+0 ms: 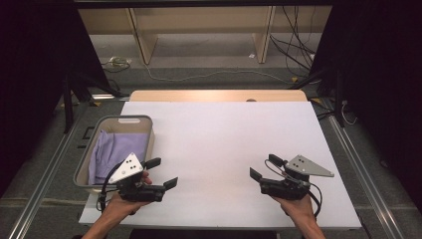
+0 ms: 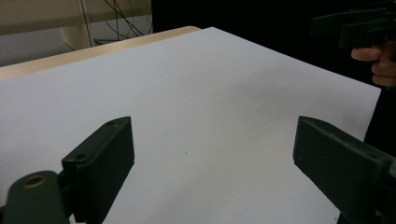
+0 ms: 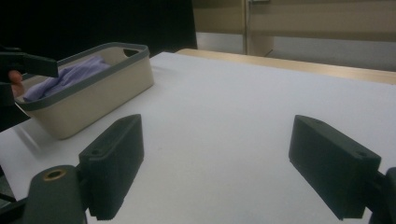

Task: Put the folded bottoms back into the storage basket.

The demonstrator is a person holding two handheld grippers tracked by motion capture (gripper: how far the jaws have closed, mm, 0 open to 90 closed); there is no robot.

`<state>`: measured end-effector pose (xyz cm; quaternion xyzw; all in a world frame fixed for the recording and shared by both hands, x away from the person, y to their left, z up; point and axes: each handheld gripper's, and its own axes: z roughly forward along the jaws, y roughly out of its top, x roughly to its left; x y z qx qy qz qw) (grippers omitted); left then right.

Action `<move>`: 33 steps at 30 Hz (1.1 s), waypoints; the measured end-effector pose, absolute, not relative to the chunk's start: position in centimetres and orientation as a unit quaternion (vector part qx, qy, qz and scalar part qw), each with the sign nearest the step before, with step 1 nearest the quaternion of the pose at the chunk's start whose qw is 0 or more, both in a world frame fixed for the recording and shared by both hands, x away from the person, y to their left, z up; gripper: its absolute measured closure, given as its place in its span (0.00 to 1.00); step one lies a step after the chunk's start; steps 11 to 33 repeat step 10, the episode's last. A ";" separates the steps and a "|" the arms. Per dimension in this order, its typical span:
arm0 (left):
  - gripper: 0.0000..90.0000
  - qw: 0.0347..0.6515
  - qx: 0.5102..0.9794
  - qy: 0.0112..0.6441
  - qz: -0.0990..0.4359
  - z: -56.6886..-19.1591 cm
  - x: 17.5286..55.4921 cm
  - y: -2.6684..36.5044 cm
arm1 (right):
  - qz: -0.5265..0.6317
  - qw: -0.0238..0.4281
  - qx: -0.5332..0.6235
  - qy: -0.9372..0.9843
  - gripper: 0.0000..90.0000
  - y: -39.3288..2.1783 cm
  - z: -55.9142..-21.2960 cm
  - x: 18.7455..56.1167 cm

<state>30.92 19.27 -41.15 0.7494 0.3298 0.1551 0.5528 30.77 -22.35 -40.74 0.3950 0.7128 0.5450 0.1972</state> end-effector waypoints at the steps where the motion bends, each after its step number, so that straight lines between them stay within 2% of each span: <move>1: 0.14 0.553 0.749 0.331 0.155 -41.1 30.9 19.3 | 0.545 0.197 0.396 0.712 0.21 -22.4 -40.7 30.8; 33: 0.14 0.554 0.749 0.329 0.155 -41.2 31.0 19.3 | 0.546 0.198 0.396 0.712 0.21 -22.4 -40.7 30.8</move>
